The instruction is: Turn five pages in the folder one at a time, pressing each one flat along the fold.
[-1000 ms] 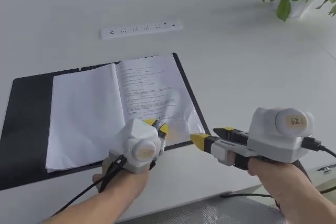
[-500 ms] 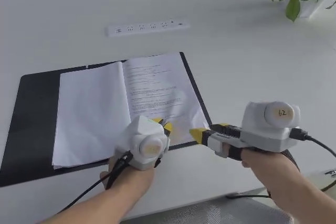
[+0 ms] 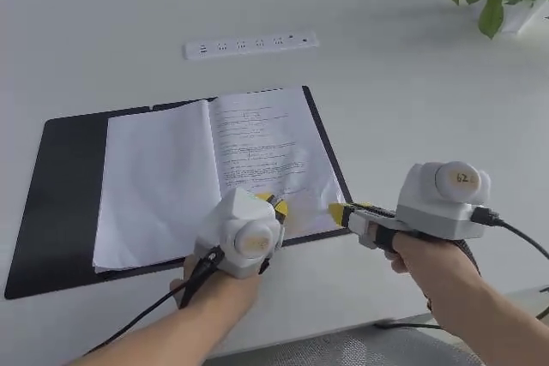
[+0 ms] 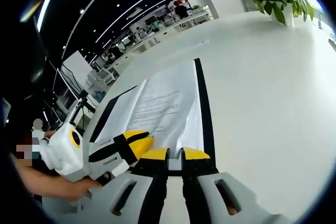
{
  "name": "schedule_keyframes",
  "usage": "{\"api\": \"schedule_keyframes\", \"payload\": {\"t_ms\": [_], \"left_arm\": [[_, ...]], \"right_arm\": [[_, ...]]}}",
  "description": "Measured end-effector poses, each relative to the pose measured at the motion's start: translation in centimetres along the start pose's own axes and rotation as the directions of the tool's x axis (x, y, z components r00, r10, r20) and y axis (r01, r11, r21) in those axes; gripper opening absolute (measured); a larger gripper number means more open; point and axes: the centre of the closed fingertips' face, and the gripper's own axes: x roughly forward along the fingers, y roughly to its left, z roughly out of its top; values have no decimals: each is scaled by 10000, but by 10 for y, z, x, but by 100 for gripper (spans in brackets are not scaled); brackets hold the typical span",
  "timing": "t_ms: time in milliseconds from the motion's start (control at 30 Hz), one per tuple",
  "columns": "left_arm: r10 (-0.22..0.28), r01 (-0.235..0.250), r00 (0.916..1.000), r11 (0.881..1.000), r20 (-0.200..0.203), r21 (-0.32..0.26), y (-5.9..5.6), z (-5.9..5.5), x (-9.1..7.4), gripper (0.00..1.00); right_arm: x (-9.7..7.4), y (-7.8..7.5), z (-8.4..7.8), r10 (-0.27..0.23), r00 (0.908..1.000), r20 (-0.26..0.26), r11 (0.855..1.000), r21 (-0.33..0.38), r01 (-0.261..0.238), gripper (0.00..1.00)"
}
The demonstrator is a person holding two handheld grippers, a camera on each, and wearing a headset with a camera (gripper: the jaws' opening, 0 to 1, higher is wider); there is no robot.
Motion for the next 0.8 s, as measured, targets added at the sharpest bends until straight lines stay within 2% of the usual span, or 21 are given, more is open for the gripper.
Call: {"api": "schedule_keyframes", "payload": {"t_ms": [100, 167, 300, 500, 800], "left_arm": [[7, -7, 10000, 10000, 5, -19, 0, 0, 0, 7], [5, -5, 10000, 10000, 0, -28, 0, 0, 0, 7], [-1, 1, 10000, 10000, -16, -70, 0, 0, 0, 7], [2, -3, 10000, 9999, -78, -107, 0, 1, 0, 8], [-22, 14, 9999, 9981, -122, -616, 0, 3, -1, 9]], "right_arm": [[0, -3, -1, -30, 10000, 31, 9993, 373, 29, 5], [0, -2, 1, 79, 9997, 245, 9963, 855, -99, 2], [0, -2, 0, 58, 9995, 312, 9922, 1242, -96, 0], [0, -2, 0, 47, 9993, 364, 9933, 1153, -89, 0], [-3, 5, 3, 140, 9988, 480, 9960, 876, -182, 0]]}}
